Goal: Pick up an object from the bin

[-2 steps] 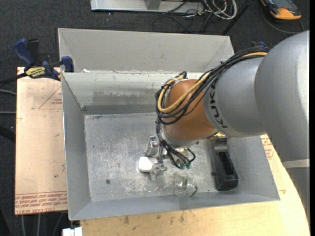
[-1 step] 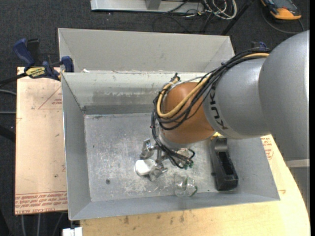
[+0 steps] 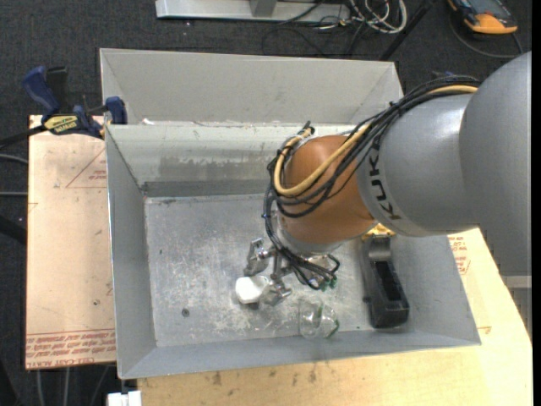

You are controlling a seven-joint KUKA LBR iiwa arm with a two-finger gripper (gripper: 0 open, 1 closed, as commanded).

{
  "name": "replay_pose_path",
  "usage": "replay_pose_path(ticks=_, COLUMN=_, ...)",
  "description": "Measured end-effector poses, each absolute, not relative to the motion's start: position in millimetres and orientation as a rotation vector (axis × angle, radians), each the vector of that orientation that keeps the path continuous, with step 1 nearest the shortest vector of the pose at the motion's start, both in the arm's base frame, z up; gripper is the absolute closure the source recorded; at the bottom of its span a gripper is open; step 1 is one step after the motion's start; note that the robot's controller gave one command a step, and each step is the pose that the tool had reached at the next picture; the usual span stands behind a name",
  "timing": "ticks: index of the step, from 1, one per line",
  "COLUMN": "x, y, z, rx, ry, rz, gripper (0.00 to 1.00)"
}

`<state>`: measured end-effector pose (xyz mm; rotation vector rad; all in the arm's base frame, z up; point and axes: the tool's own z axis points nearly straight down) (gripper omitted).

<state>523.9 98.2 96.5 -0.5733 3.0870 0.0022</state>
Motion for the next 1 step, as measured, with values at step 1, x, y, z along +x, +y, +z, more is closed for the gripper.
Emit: replay_pose_path(ticks=1, x=531.4, y=97.5, z=240.2, rx=-0.602, ry=3.08, rz=0.002, gripper=1.0)
